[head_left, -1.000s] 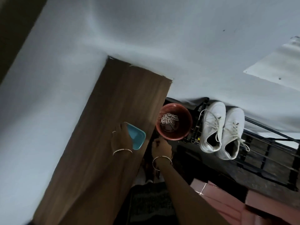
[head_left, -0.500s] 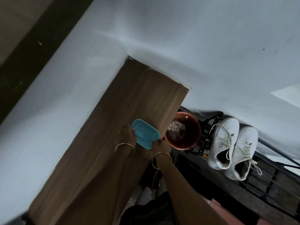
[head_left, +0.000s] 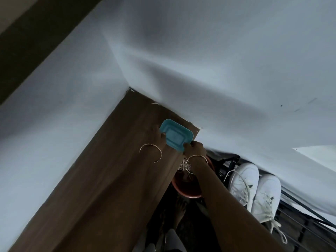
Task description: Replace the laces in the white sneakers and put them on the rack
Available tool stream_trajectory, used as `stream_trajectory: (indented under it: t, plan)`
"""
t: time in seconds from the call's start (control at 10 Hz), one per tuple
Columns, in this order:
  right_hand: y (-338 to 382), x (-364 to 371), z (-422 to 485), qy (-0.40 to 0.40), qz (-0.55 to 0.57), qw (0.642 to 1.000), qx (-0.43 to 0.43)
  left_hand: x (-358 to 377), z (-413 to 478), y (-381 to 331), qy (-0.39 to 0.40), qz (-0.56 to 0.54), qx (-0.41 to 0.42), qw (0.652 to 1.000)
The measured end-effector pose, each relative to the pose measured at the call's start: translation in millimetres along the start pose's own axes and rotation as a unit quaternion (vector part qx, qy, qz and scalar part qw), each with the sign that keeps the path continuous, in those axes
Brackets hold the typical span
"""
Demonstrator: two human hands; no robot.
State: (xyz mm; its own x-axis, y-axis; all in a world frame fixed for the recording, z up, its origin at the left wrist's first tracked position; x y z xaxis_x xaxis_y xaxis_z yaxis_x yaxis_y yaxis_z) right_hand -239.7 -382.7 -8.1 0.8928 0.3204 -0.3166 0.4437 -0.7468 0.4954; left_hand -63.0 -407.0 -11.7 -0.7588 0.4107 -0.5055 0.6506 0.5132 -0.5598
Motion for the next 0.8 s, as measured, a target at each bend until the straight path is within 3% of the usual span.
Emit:
stream_trajectory:
  t: [0.3, 0.5, 0.7, 0.8]
  plan:
    - [-2.5, -4.6, 24.6, 0.042, 0.01, 0.999, 0.012, 4.8, 10.0, -11.8, 0.004, 0.051, -0.005, 0.999]
    - [-8.5, -16.1, -11.5, 0.029, 0.017, 0.999, 0.019, -0.1, -21.2, -23.0, 0.001, 0.109, -0.024, 0.994]
    - [-8.5, -30.5, -80.3, 0.02, 0.034, 0.999, -0.003, 2.3, -76.4, -63.5, 0.041, 0.312, 0.038, 0.948]
    - [-3.4, -40.1, -124.9, -0.015, 0.049, 0.998, -0.031, 3.0, -103.3, -92.0, 0.046, 0.339, 0.11, 0.933]
Point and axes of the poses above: each hand's wrist, its own z-axis towards the middle knuckle, its own x-axis out of the palm, y = z × x, the point moved 4 cm from there along z, towards the middle knuckle, and after that the axes turned 15 degrees about y, right-handed, at the moved point
